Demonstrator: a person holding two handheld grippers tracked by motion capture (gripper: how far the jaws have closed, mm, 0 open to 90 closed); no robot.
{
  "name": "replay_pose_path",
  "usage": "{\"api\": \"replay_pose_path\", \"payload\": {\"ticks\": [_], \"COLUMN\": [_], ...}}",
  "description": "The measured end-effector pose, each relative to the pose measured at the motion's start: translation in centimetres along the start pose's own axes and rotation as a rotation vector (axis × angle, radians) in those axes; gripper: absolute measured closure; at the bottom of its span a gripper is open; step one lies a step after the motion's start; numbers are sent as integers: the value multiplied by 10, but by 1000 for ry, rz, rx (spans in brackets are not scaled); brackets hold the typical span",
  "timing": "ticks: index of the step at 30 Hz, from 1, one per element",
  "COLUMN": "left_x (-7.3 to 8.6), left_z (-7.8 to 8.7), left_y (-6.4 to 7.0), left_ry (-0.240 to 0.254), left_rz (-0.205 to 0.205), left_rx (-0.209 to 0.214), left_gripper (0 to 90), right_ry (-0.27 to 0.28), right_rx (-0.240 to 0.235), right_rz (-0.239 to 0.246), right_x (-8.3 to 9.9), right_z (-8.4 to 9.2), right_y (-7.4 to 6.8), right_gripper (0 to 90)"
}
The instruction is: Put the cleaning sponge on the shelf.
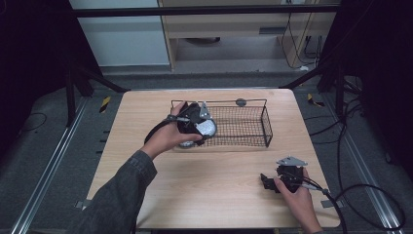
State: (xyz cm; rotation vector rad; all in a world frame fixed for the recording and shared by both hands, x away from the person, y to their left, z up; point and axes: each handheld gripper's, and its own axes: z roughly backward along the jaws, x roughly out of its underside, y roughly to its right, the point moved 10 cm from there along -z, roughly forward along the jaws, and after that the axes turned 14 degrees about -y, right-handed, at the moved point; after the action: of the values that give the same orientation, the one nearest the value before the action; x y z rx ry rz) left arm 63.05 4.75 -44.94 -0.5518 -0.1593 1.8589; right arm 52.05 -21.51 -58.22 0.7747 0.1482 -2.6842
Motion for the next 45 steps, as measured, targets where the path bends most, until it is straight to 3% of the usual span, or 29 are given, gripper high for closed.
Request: {"api": "replay_pose_path", "payload": {"ticks": [26,29,35,45], "left_x": [29,34,54,78], "left_z": [21,25,29,37], "left_y": [22,25,30,45], "left_ry": [23,22,8,33], "left_rz": [93,104,168,191], "left_rx": [-4,-12,-24,-20], "left_gripper": [41,43,47,46], "right_ry": [0,-2,0,0], "right_rx": [0,0,4,4], "right_rz": [1,1,6,7], "right_x": [0,1,1,1], "right_z": [0,0,0,0], "right_y": [0,0,0,0], "right_gripper": [4,4,4,4]}}
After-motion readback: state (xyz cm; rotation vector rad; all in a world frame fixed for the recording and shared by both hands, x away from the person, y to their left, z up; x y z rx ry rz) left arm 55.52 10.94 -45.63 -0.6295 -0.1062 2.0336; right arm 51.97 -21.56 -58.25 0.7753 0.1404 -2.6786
